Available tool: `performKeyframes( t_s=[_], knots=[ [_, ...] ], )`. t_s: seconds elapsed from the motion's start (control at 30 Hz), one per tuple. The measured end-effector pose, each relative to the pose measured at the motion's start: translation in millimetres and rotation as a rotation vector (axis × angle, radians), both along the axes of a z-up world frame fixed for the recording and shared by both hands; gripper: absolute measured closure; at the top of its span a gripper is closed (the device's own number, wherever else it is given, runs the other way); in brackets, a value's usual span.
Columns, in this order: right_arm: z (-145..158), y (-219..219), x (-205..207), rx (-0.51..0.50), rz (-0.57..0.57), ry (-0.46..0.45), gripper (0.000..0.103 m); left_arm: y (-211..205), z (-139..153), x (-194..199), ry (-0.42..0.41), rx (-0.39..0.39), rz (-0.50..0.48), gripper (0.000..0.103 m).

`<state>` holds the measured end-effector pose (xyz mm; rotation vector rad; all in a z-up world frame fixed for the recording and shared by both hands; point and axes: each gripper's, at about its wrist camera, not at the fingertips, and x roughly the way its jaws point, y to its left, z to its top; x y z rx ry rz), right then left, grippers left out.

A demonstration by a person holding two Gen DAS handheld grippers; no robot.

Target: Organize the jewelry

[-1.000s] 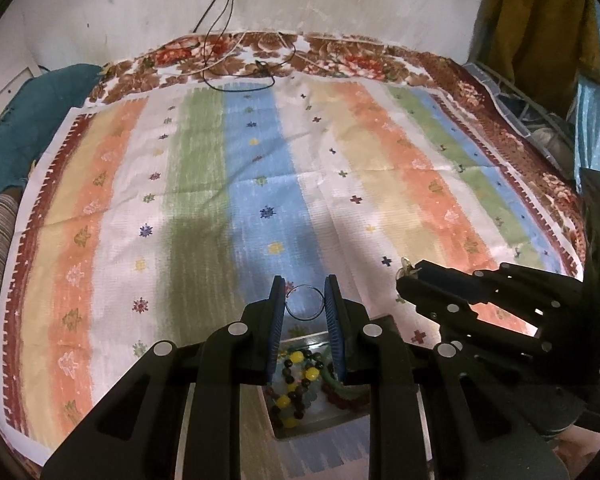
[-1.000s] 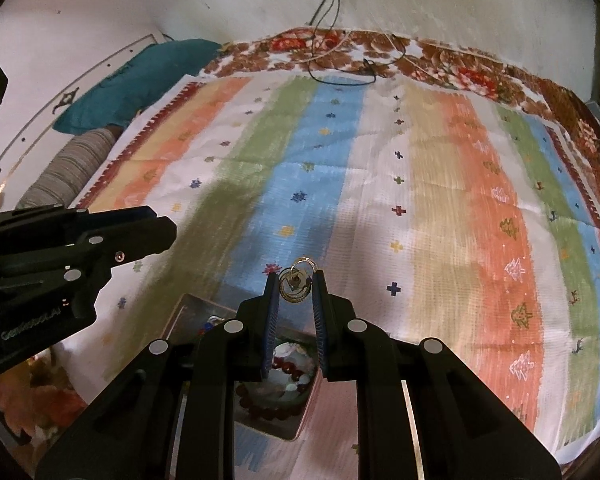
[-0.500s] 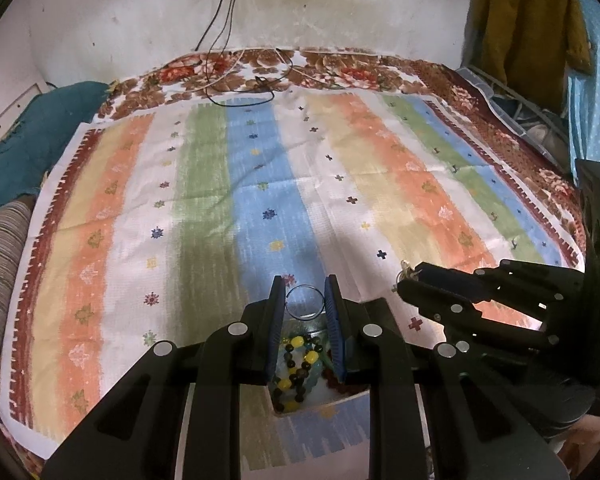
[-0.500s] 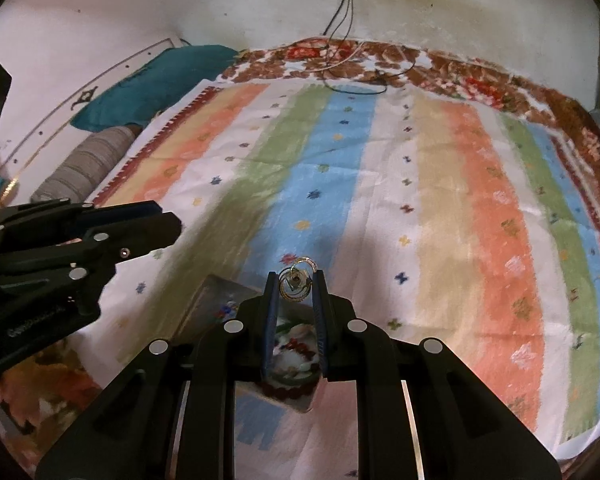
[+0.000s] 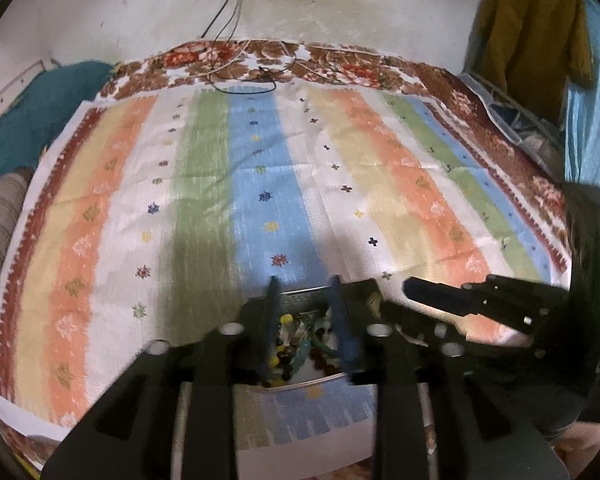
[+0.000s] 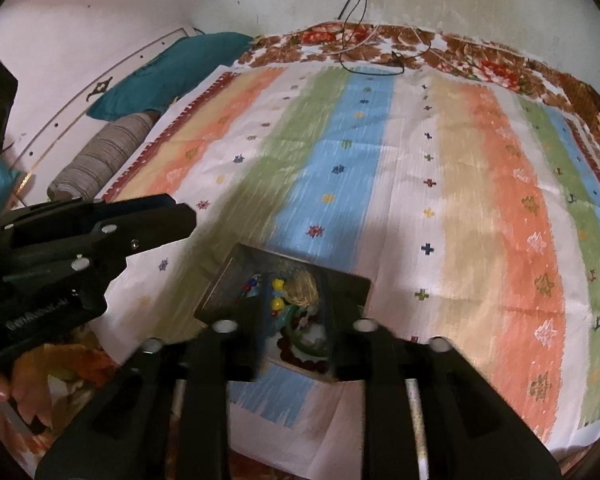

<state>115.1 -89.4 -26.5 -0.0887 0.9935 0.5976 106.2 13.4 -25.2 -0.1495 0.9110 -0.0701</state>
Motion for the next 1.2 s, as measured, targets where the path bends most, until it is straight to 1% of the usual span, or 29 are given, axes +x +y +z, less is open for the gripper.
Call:
performKeyframes(
  t_s=[0.03,0.1,0.17,0.23,0.27,0.33,0.37,0.4,0.47,0.5,0.57,0.67,0.73,0.8,0.87,0.93,1.03,1.2],
  knots=[
    [0,-1,-1,0.001,-0.005,0.001,0.058,3,0,1,-0.001,0.0,0.016,0.064],
    [1,-4,-1,0.003,-0.013,0.003,0.058,9,1,0,-0.004,-0.011,0.041,0.064],
    [1,-8,-1,0.002,-0.026,0.004,0.054,15,3,-2,-0.007,-0.034,0.057,0.064],
    [2,-12,-1,-0.006,-0.043,-0.004,0.051,18,4,-5,-0.008,-0.049,0.059,0.059],
    [3,-14,-1,-0.009,-0.047,-0.009,0.049,18,3,-8,-0.004,-0.051,0.056,0.054],
    [6,-19,-3,-0.008,-0.057,-0.022,0.047,17,2,-15,-0.003,-0.047,0.043,0.05],
    [7,-21,-3,-0.005,-0.06,-0.028,0.044,16,2,-18,-0.004,-0.044,0.037,0.046],
    [10,-24,-5,-0.004,-0.065,-0.038,0.043,14,2,-22,-0.005,-0.038,0.028,0.042],
    [14,-28,-8,-0.008,-0.065,-0.058,0.041,11,0,-26,-0.003,-0.025,0.021,0.038],
    [15,-29,-9,-0.006,-0.062,-0.063,0.039,10,0,-29,-0.001,-0.02,0.017,0.035],
    [18,-34,-12,0.005,-0.061,-0.069,0.033,7,-1,-34,-0.001,-0.007,0.011,0.03],
    [21,-42,-17,0.003,-0.062,-0.087,0.026,5,-2,-41,-0.009,0.014,0.008,0.02],
    [22,-44,-21,-0.009,-0.058,-0.101,0.022,2,-2,-45,-0.015,0.032,0.004,0.017],
    [24,-47,-24,0.006,-0.052,-0.099,0.021,0,-3,-50,-0.021,0.043,-0.001,0.011],
    [26,-51,-26,0.042,-0.051,-0.091,0.019,-4,-3,-53,-0.023,0.048,-0.008,0.008],
    [28,-55,-28,0.05,-0.056,-0.099,0.018,-6,-4,-57,-0.022,0.05,-0.008,0.006],
    [30,-59,-32,0.05,-0.064,-0.112,0.016,-9,-5,-63,-0.023,0.063,0.006,0.006],
    [29,-62,-40,0.041,-0.053,-0.12,0.011,-10,-8,-73,-0.01,0.053,0.026,0.006]
  ],
)
